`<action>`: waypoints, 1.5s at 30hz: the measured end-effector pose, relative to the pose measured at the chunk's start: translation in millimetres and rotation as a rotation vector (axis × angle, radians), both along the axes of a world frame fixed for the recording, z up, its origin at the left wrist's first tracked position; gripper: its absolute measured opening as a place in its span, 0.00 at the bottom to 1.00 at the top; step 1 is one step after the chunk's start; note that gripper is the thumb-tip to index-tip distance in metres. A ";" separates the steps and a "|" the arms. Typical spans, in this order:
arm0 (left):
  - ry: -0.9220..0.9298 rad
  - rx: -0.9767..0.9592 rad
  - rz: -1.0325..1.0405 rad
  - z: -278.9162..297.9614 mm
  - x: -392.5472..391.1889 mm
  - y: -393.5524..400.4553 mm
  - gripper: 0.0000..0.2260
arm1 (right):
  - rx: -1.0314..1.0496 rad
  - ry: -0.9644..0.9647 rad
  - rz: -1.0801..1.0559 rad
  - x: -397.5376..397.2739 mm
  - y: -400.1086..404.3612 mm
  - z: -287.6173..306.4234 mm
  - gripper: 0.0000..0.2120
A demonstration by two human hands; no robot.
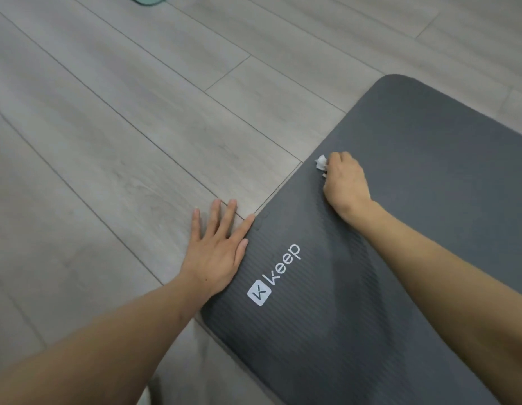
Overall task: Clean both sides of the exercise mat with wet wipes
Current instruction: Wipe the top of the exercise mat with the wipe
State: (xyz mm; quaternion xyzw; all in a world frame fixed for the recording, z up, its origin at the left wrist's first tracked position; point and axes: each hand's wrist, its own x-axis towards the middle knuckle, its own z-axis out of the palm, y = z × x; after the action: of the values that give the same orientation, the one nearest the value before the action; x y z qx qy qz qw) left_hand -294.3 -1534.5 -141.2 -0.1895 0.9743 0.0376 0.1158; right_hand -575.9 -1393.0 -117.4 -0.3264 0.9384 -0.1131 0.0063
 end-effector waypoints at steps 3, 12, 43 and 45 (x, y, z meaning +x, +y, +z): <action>0.016 0.003 0.080 -0.9 3.9 5.9 0.27 | -0.051 -0.113 0.282 88.1 -1.4 -2.7 0.06; -0.002 -0.016 0.053 -0.7 0.7 4.3 0.28 | 0.039 -0.027 0.110 3.7 -12.8 0.7 0.08; 0.133 0.217 -0.547 4.6 -57.6 63.0 0.25 | 0.077 -0.202 -0.072 194.8 134.9 16.4 0.02; 0.080 0.184 -0.607 2.1 -49.2 64.8 0.25 | 0.133 -0.271 -0.114 210.2 142.2 29.0 0.02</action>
State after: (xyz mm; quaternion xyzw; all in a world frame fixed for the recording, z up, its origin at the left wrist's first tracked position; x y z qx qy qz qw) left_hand -343.5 -1469.6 -139.1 0.1228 0.9826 0.0967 0.1001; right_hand -365.7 -1250.8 -88.5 -0.2532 0.9514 -0.0937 0.1479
